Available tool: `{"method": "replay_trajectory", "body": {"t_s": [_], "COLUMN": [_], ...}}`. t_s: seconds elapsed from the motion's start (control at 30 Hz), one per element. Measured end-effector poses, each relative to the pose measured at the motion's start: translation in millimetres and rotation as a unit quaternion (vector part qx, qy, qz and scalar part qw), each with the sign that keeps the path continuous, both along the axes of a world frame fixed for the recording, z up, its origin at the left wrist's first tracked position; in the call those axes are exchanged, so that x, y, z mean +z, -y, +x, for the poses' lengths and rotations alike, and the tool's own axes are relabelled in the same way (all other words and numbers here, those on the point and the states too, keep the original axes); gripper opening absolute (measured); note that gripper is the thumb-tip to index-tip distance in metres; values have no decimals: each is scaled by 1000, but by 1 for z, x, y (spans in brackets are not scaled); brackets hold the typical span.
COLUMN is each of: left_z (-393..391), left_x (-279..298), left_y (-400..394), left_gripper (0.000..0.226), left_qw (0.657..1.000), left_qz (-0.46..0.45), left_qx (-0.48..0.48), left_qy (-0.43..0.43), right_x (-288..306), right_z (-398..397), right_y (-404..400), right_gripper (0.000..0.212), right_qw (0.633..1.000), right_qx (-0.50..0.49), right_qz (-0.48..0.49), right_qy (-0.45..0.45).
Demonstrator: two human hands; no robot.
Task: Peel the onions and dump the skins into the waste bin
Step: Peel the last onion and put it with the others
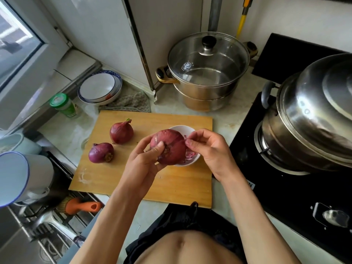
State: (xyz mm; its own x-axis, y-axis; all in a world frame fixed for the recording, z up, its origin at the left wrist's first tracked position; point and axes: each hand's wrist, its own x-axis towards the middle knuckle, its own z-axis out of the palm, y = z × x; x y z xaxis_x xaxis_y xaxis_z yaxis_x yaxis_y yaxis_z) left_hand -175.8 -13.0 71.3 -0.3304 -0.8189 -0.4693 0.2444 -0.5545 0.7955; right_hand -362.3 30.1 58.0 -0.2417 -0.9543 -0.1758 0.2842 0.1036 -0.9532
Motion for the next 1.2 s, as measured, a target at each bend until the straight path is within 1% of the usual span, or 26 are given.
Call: {"method": "replay_trajectory", "body": {"t_s": [0.13,0.23,0.4,0.47,0.53,0.57,0.63,0.7,0.8,0.9,0.97,1.0,1.07,1.1,1.17,1.2], "left_z": [-2,-1,-3,-3,-1,0,1,2,1,-2,-4,-5,-5,-5,-6,-7], "left_x": [3,2,1,0,-3,-4,-2,0,3,4,4,4,2,2,1,0], "left_y": [2,5,7,6,7,6,4,3,1,-2,-3,-4,-4,-4,-5,-5], "left_gripper": [58,60,62,56,45,44,50,53,51,45,46,48,51,50,45,42], "left_qw": [1000,999,997,995,993,992,991,987,975,969,971,971,972,971,970,969], "left_qz": [14,26,36,46,62,70,85,110,163,183,178,175,173,173,175,173], "left_qx": [16,41,66,85,99,102,105,109,109,92,84,83,80,78,77,78], "left_qy": [15,25,35,36,32,26,2,-38,-99,-135,-138,-138,-140,-144,-153,-159], "right_x": [-1,-2,-3,-1,-1,-2,-5,-8,-16,-22,-23,-24,-21,-19,-12,-8], "right_z": [1,-2,0,-3,-8,-11,-12,-9,-3,2,6,7,9,9,8,8], "right_y": [1,0,-2,-3,-3,-3,-2,-1,2,6,7,7,8,8,8,7], "right_gripper": [16,12,10,9,10,11,13,13,13,7,1,2,4,4,5,12], "right_qw": [999,999,998,998,998,997,993,986,976,962,953,951,952,957,974,982], "right_qx": [-8,5,18,5,-17,-28,-45,-59,-75,-52,-28,-22,-29,-36,-24,1], "right_qz": [-23,-42,-35,-41,-42,-36,-11,16,49,70,72,73,66,54,33,30], "right_qy": [-30,-31,-49,-44,-51,-65,-108,-154,-198,-261,-292,-300,-298,-283,-221,-188]}}
